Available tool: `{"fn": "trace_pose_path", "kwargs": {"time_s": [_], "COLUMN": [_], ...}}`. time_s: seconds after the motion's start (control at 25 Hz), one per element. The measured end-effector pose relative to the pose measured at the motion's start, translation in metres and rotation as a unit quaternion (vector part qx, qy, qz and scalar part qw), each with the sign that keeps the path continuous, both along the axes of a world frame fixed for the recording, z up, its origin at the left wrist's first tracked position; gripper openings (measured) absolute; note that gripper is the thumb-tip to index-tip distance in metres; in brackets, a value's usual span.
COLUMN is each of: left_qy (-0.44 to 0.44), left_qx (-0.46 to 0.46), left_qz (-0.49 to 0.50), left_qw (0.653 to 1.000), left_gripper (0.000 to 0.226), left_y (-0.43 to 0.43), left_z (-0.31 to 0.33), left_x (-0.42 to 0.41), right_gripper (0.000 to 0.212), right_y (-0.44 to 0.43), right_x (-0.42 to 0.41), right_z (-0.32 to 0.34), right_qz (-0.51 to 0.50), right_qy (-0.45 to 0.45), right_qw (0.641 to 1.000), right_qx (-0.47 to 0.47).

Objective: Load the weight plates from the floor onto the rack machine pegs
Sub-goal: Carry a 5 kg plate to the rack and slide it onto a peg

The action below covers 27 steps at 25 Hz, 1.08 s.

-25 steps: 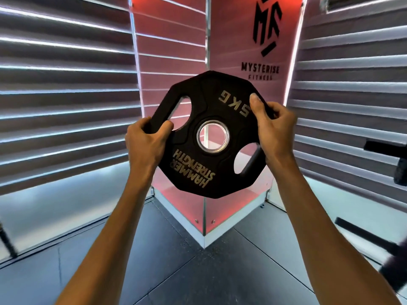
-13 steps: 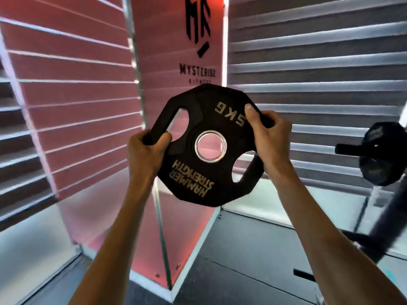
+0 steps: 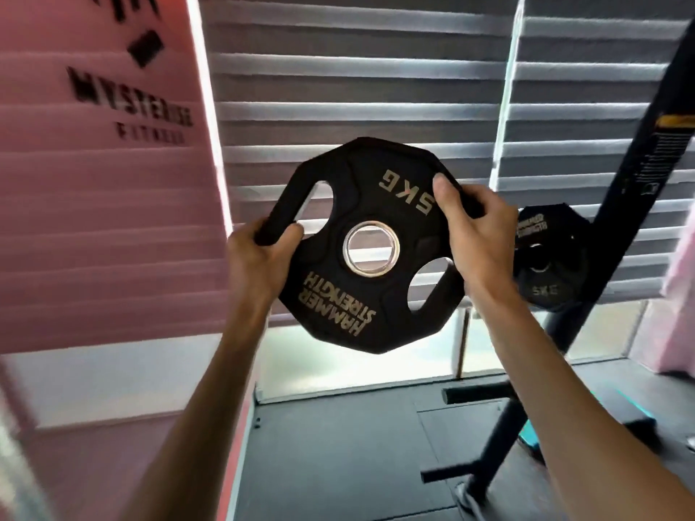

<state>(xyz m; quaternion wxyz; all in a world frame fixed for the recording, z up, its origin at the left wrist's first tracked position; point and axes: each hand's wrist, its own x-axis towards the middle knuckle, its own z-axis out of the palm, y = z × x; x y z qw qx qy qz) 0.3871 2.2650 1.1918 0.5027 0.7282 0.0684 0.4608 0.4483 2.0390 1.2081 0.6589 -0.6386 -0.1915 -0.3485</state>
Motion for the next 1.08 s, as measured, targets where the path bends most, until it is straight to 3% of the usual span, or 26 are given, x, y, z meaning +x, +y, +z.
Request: {"fn": "trace_pose_path", "kwargs": {"time_s": [0.32, 0.52, 0.8, 0.92, 1.08], "left_qy": [0.027, 0.049, 0.095, 0.137, 0.167], "left_qx": [-0.028, -0.020, -0.001, -0.011, -0.009], "left_qz": [-0.138, -0.248, -0.423, -0.475, -0.525], "left_qw": [0.990, 0.967, 0.901, 0.869, 0.834], "left_gripper": [0.020, 0.022, 0.018, 0.021, 0.030], "left_y": [-0.013, -0.044, -0.109, -0.139, -0.169], "left_z": [-0.007, -0.030, -0.059, -0.078, -0.096], "left_x": [0.211, 0.320, 0.428, 0.453, 0.468], "right_gripper": [0.029, 0.032, 0.030, 0.025, 0.034], "right_y": [-0.011, -0.035, -0.063, -0.068, -0.077], "right_x": [0.140, 0.194, 0.228, 0.230, 0.232], "right_z": [-0.006, -0.020, -0.053, -0.065, -0.082], "right_qz": [-0.159, -0.288, -0.489, -0.537, -0.598], "right_qy": [0.023, 0.041, 0.071, 0.092, 0.108], "right_qw": [0.987, 0.956, 0.869, 0.839, 0.794], "right_qx": [0.026, 0.022, 0.019, 0.013, 0.021]}}
